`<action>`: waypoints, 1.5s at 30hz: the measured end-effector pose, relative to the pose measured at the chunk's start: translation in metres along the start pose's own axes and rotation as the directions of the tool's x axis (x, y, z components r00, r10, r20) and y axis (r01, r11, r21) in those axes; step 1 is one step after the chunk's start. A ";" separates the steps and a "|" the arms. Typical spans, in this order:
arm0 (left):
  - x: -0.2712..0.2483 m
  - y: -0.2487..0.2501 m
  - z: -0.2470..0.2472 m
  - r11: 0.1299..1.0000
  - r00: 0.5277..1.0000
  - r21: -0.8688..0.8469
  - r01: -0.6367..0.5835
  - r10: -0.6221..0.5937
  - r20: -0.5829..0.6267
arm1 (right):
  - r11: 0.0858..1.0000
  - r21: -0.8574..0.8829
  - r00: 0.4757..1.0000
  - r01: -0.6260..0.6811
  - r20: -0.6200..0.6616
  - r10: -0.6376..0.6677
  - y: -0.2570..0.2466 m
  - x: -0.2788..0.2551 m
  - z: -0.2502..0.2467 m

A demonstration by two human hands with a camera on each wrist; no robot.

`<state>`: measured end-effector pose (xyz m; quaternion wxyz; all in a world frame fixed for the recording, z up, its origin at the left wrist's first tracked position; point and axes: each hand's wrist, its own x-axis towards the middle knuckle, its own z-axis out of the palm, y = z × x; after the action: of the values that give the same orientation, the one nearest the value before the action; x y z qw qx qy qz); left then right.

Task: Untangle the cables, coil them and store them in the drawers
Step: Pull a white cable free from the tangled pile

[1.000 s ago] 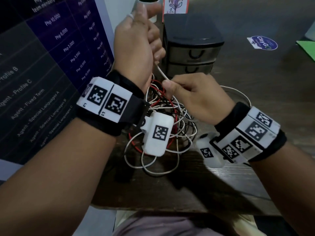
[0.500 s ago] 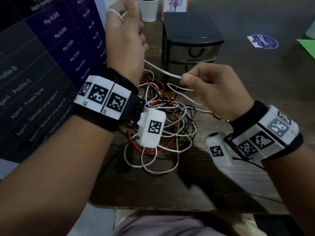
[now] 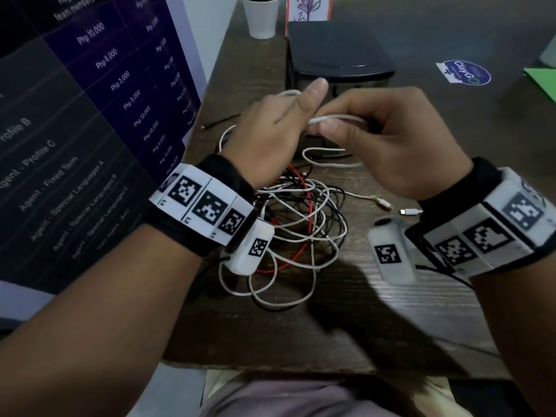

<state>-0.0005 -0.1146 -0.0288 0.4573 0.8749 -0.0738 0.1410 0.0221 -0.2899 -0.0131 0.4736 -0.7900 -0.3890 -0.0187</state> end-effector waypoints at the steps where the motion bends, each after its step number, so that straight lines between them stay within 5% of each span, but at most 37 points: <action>1: -0.002 0.001 0.001 0.999 0.999 -0.015 0.031 -0.031 0.022 | 1.000 0.011 0.999 0.019 -0.026 -0.019 -0.001 0.001 0.001; 7: -0.008 0.005 0.002 0.988 0.998 -0.144 0.060 -0.059 0.012 | 0.998 0.037 0.961 0.043 -0.274 -0.031 0.005 0.007 0.002; 15: -0.007 0.002 -0.003 0.954 0.994 -0.284 0.095 -0.105 -0.020 | 0.999 -0.052 0.956 -0.001 -0.292 -0.014 0.014 0.009 -0.007; 25: -0.016 0.009 0.002 0.855 0.942 -0.467 0.223 -0.065 0.331 | 0.999 -0.003 0.843 -0.034 -0.537 0.027 0.005 0.021 -0.016; 31: -0.012 0.036 -0.002 0.645 0.949 -0.739 0.196 0.064 0.308 | 0.986 -0.117 0.930 -0.116 -0.361 0.066 0.017 0.021 0.007; 38: 0.004 0.042 -0.023 0.373 0.999 -0.928 -0.004 0.051 0.017 | 0.969 -0.190 0.987 -0.161 -0.051 0.154 0.013 0.004 0.030; 42: 0.010 0.041 -0.028 0.391 0.995 -0.917 -0.076 -0.024 -0.093 | 0.958 -0.256 0.990 -0.126 0.027 0.138 0.009 0.002 0.033; 45: 0.012 0.037 -0.023 0.524 0.985 -0.844 -0.116 -0.047 -0.165 | 0.941 -0.325 0.985 -0.088 0.110 0.131 0.005 0.003 0.035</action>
<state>-0.0031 -0.1168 0.0158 0.8272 0.5241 -0.1119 0.1691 0.0153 -0.2632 -0.0345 0.3134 -0.8761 -0.3663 -0.0033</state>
